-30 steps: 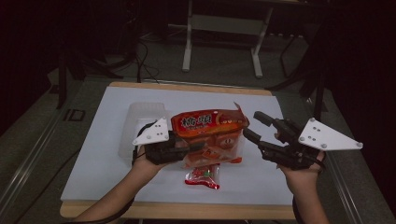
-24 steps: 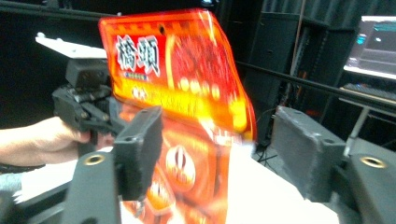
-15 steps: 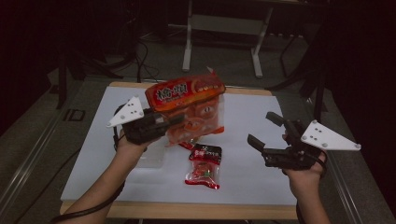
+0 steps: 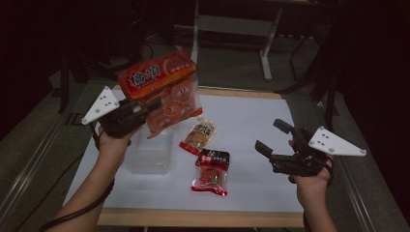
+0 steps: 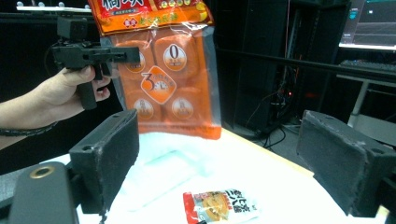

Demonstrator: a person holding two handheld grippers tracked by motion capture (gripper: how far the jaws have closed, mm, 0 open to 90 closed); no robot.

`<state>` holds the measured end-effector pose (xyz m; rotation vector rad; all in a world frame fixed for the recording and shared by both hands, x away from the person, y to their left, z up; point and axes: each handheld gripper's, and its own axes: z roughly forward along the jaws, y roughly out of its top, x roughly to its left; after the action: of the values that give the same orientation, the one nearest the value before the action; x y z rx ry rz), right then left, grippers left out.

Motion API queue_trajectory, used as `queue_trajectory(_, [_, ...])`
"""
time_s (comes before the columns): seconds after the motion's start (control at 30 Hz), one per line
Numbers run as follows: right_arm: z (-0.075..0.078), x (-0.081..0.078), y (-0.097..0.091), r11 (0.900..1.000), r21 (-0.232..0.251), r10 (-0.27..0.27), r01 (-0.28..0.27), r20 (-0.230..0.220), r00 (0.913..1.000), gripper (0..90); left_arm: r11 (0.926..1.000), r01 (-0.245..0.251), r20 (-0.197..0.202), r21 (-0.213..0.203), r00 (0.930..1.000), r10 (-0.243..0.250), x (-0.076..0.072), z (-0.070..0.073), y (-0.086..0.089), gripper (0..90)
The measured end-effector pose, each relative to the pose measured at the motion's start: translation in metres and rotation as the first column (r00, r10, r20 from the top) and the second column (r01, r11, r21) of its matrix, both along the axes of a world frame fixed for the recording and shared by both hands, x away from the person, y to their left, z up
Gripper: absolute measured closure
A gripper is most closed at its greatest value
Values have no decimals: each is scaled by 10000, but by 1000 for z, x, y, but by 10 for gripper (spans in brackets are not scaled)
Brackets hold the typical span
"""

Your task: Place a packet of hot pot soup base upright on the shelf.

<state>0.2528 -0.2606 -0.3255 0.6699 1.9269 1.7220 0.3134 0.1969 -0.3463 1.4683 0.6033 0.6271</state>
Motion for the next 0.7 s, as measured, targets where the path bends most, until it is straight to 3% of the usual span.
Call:
queue_trajectory(0.13, [-3,0,-1,9997,-189,-132,132,-21,9999,133,9978,-580,6,-312,9983,581,5,-7,13,716])
queue_trajectory(0.33, [-8,-1,-4,9992,-344,-216,213,-93,9997,136,9876,-1347,-166,-804,9909,1338,17,-26,32,716])
queue_trajectory(0.7, [-17,3,-2,9970,-770,-84,45,-502,9987,142,9835,-1757,-522,-431,9835,1734,36,-65,53,716])
